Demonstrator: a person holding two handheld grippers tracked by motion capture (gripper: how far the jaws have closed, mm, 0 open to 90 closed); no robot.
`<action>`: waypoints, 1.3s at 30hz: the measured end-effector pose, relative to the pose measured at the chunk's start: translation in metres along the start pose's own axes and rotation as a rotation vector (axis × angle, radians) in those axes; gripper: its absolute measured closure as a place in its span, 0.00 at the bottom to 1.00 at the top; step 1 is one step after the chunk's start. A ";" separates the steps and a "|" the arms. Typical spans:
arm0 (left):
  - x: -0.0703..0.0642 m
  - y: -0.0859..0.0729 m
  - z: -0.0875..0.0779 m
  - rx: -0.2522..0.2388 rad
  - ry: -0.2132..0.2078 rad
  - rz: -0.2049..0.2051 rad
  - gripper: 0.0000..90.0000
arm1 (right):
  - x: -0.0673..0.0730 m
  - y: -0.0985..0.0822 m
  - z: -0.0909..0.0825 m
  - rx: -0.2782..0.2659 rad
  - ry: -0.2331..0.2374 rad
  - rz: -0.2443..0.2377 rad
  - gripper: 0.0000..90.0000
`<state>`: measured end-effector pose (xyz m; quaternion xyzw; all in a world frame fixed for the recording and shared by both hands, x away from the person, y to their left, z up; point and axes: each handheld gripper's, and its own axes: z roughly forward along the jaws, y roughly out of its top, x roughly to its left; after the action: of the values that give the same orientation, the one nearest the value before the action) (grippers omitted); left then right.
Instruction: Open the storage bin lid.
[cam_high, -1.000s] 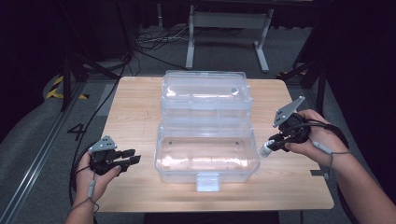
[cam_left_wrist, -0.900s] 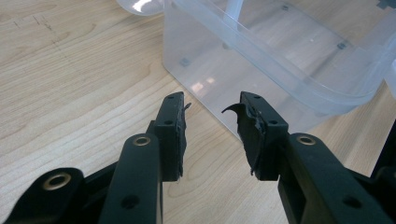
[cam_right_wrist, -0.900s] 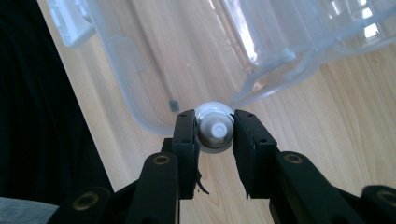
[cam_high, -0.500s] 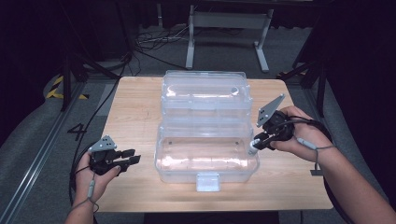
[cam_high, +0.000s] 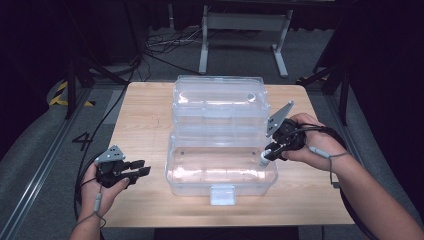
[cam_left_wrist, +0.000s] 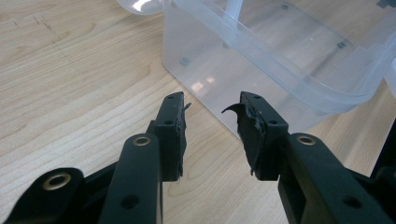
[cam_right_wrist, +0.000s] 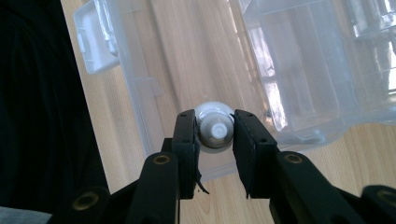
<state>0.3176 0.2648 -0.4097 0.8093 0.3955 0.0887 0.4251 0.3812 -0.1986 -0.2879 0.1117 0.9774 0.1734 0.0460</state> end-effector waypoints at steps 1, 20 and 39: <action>0.000 0.000 0.000 0.001 0.000 0.000 0.69 | 0.000 0.001 0.001 0.002 -0.001 -0.004 0.79; 0.000 0.000 0.002 0.011 -0.003 0.002 0.69 | -0.001 0.003 0.034 0.064 0.037 -0.037 0.79; 0.000 0.000 0.001 0.012 -0.002 0.002 0.69 | 0.001 -0.001 0.065 0.153 0.085 -0.058 0.79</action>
<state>0.3181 0.2639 -0.4105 0.8124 0.3949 0.0857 0.4204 0.3884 -0.1781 -0.3489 0.0791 0.9917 0.1013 0.0007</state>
